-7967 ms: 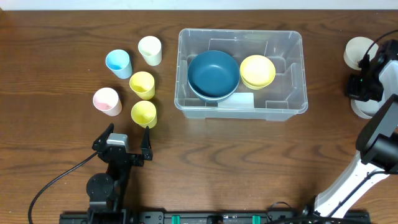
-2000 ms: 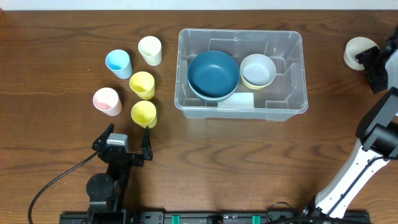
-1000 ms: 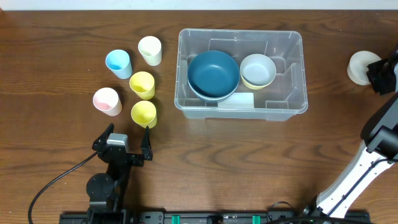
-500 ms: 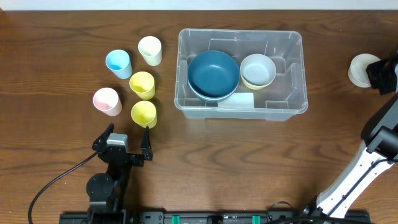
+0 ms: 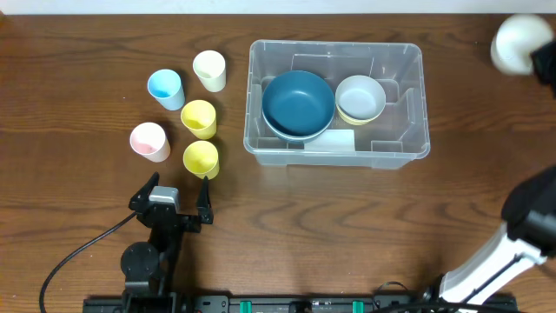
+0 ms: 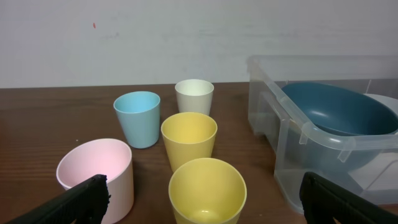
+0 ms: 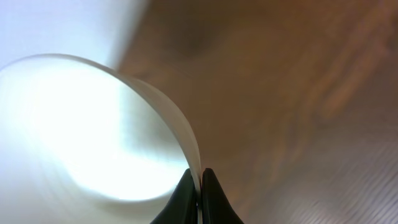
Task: Pack container
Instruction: 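Carry the white bowl with the right gripper and stack it on the grey bowl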
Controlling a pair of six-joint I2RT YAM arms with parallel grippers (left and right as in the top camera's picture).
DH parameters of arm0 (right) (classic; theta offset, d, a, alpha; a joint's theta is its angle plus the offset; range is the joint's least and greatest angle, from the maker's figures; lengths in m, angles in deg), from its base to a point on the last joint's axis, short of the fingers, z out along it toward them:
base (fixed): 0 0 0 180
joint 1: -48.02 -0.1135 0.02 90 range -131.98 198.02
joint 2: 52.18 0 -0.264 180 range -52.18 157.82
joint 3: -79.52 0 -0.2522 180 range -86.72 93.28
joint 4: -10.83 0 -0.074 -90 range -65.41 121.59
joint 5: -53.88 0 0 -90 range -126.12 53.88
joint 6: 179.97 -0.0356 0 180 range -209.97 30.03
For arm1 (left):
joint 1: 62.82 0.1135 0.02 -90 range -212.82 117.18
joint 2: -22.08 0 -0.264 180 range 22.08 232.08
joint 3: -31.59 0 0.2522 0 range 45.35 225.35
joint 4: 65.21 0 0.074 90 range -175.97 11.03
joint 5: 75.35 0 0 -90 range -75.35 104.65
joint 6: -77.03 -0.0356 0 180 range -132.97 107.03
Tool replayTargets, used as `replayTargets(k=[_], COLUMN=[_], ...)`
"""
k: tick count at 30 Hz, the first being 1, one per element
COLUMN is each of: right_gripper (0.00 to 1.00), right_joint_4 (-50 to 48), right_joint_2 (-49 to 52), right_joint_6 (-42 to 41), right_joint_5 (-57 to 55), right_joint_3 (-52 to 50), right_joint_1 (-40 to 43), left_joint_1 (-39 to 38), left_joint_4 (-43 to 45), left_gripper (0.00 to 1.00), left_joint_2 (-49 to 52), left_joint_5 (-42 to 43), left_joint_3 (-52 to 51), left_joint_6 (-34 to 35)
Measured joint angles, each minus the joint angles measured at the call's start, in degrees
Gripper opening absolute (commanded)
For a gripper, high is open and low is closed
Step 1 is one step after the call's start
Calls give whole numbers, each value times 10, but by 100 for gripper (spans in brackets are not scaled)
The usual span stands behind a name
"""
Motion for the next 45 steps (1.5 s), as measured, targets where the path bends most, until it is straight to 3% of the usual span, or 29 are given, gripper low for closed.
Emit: replayTargets(k=[8,17,45], right_gripper=[1,1,1], right_joint_4=[47,134,162], right_joint_2=[-157,-117,94], right_joint_6=[42,57,56], right_joint_5=[25,-75,-110], right_joint_3=[26,11,-7], right_joint_1=[-176,-326,-353], left_joint_1=[0,0,0], left_joint_4=[0,0,0], left_gripper=[98,98,98], left_joint_2=[0,0,0], left_joint_5=[0,0,0], left_joint_3=[0,0,0], left_joint_6=[0,0,0])
